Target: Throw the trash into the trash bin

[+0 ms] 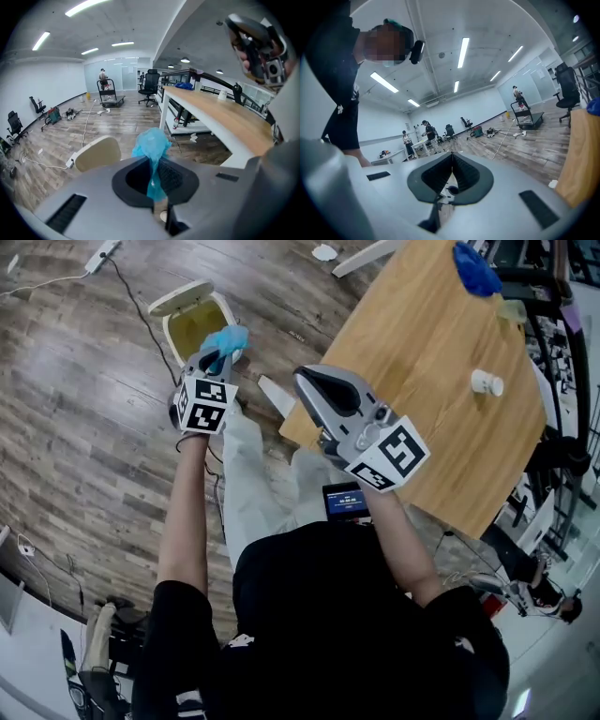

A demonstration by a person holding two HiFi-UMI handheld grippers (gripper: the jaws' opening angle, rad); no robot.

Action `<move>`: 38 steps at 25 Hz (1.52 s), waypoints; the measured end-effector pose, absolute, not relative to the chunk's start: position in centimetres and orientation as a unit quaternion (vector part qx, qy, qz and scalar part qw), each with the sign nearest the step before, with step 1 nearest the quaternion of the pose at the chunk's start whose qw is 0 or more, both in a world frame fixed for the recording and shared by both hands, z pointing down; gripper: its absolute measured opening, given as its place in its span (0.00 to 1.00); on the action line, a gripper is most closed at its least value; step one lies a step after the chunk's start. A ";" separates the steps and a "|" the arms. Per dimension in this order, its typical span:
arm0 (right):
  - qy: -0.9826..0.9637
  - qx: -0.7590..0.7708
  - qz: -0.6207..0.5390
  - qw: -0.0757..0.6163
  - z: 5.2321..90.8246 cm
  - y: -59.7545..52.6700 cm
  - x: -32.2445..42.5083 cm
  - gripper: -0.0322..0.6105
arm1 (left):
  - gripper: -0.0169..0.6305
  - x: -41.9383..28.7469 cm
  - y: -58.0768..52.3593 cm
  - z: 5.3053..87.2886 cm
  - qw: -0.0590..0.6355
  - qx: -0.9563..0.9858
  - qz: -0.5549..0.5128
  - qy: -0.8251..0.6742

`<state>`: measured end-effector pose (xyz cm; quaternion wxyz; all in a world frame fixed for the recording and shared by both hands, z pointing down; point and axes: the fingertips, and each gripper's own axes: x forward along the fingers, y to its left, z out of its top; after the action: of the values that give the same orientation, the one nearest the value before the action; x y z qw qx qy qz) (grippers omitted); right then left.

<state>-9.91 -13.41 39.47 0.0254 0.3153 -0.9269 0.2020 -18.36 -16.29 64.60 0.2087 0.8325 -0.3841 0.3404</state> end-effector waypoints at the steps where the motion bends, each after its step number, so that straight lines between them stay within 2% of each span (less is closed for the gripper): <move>1: -0.929 0.310 0.203 0.026 40.2 -14.1 -11.1 0.05 | 0.05 -19.4 -17.0 66.8 0.220 0.828 0.344 -0.384; 6: -0.931 0.305 0.199 0.018 45.0 -18.6 -15.5 0.05 | 0.05 -22.9 -20.4 78.5 0.260 0.809 0.364 -0.380; 11: -0.923 0.321 0.213 -0.002 48.5 -21.0 -16.8 0.05 | 0.05 -24.1 -20.8 88.8 0.301 0.788 0.395 -0.366; 17: -0.917 0.332 0.220 0.004 50.8 -21.7 -16.7 0.05 | 0.06 -24.5 -20.8 92.9 0.319 0.778 0.385 -0.382; 18: -0.917 0.332 0.221 0.007 50.9 -21.7 -16.6 0.05 | 0.10 -24.5 -21.0 92.7 0.320 0.779 0.373 -0.390; 20: -0.917 0.331 0.223 0.012 51.2 -21.6 -16.5 0.05 | 0.39 -24.3 -21.4 92.3 0.319 0.783 0.350 -0.404; 21: -0.917 0.330 0.223 0.014 51.3 -21.6 -16.4 0.05 | 0.41 -24.2 -21.5 92.1 0.319 0.784 0.343 -0.407; 27: -0.917 0.330 0.223 0.003 50.3 -21.6 -16.9 0.05 | 0.41 -24.6 -21.7 90.2 0.323 0.787 0.329 -0.409; 32: -0.926 0.316 0.206 0.015 48.0 -20.8 -16.3 0.05 | 0.40 -24.1 -20.6 84.0 0.335 0.786 0.320 -0.410; 33: -0.928 0.312 0.201 0.025 47.5 -20.5 -16.0 0.05 | 0.38 -23.8 -20.4 81.9 0.331 0.789 0.309 -0.415; 36: -0.936 0.299 0.183 0.032 45.0 -19.6 -15.0 0.05 | 0.14 -23.1 -20.6 74.5 0.299 0.802 0.279 -0.436; 38: -0.941 0.293 0.169 0.021 42.5 -18.9 -14.3 0.05 | 0.08 -22.6 -20.5 69.9 0.284 0.809 0.257 -0.445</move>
<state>-14.27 -18.88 42.47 0.0211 0.2935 -0.9406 0.1692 -22.61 -20.47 69.94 0.2837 0.8095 -0.4454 0.2566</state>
